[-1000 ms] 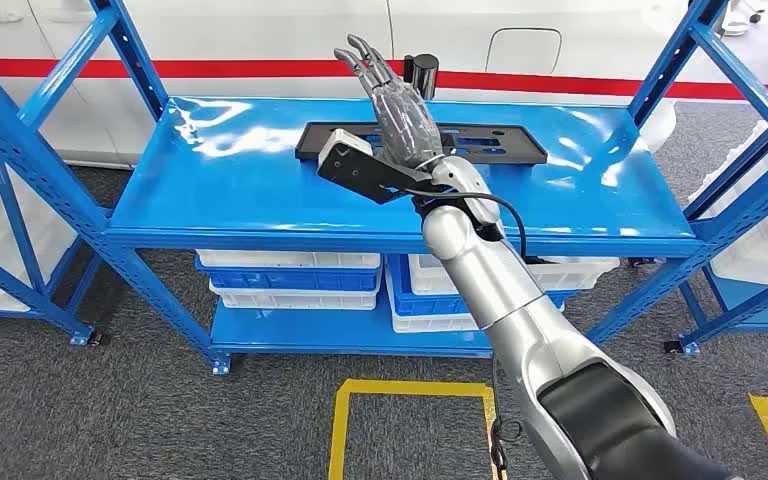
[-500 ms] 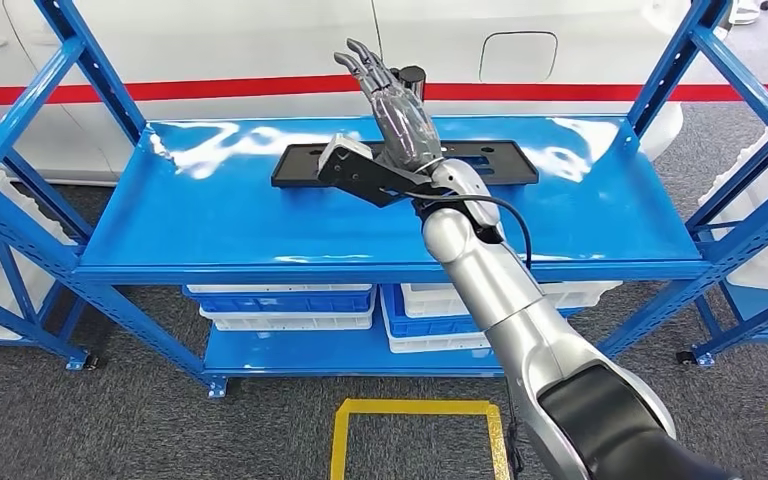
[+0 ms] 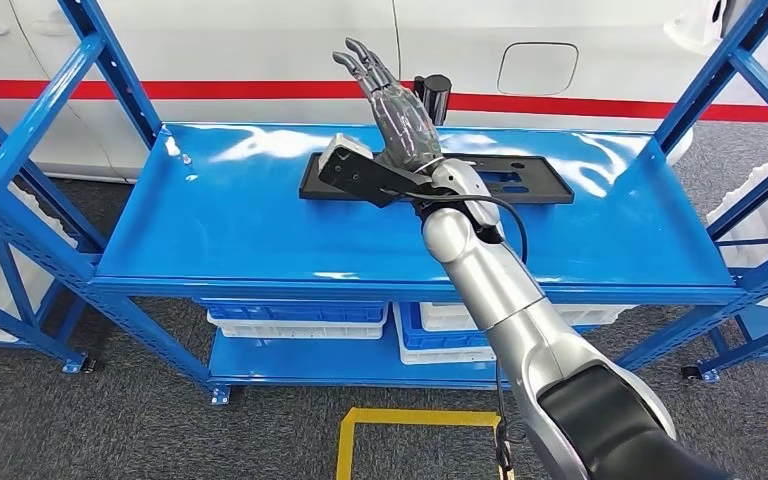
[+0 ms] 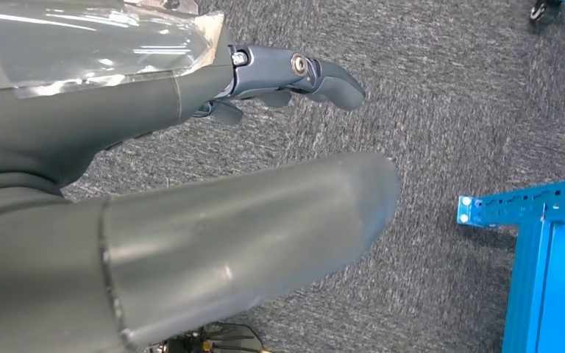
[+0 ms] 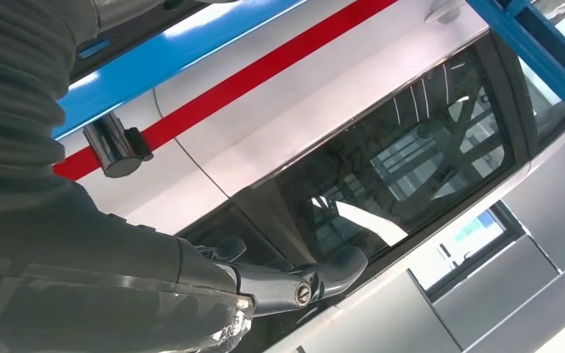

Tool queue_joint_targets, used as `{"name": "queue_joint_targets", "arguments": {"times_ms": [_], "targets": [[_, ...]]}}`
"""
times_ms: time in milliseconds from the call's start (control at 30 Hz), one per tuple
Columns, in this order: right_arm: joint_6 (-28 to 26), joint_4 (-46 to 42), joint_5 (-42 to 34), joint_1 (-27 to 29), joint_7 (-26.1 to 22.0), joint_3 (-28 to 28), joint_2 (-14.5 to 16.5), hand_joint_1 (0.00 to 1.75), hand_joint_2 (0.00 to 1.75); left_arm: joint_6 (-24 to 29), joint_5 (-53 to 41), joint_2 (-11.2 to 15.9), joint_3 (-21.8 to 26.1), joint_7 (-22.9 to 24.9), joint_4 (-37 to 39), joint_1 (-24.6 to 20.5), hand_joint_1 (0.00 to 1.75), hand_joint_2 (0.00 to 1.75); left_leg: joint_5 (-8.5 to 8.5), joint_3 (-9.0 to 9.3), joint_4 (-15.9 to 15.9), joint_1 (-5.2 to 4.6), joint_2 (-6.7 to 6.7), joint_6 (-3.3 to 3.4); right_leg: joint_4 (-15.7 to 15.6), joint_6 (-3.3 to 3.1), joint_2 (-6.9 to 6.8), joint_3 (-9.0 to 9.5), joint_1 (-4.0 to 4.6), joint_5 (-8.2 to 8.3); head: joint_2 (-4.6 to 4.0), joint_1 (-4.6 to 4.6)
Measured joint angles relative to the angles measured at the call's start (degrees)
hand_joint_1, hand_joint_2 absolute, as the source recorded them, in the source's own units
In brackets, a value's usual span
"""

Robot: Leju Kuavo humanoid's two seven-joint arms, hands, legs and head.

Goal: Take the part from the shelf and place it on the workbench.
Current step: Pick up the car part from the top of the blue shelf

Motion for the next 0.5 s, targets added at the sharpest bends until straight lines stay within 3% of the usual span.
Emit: {"name": "queue_joint_targets", "arguments": {"times_ms": [500], "targets": [[0.3,0.0,-0.3,0.0,-0.3,0.0,0.0,0.0,1.75,0.0,-0.9,0.0,0.1,-0.1,0.0,0.4,0.0,0.0,0.01,0.24,0.0,0.0,-0.01,0.37,-0.1,0.16,-0.02,-0.01,-0.28,0.11,0.0,-0.01]]}}
